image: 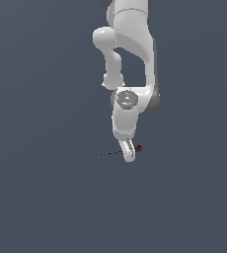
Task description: Pick up the object and move it to a goal position.
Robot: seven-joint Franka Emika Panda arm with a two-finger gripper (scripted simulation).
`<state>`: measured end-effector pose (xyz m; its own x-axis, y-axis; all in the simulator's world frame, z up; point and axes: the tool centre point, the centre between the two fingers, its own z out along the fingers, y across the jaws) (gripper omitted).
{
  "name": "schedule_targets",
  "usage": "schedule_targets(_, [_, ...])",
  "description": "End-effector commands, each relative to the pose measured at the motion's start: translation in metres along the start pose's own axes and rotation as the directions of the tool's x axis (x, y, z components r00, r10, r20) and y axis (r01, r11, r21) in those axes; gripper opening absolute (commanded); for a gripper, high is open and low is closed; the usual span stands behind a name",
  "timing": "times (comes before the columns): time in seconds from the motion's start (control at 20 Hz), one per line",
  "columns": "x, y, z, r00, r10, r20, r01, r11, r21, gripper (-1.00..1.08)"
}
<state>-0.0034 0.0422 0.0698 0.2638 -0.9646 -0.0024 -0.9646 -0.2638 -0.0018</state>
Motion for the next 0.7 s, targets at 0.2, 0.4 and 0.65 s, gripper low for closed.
schedule_targets(0.2, [-0.002,0.001,0.004,0.998,0.057,-0.002,-0.057,0.998,-0.001,1.00])
schedule_targets(0.4, [-0.002,0.001,0.005,0.998,0.058,-0.002,-0.058,0.998,-0.002,1.00])
schedule_targets(0.65, [-0.002,0.001,0.013,0.998,0.059,-0.002,-0.059,0.998,-0.002,1.00])
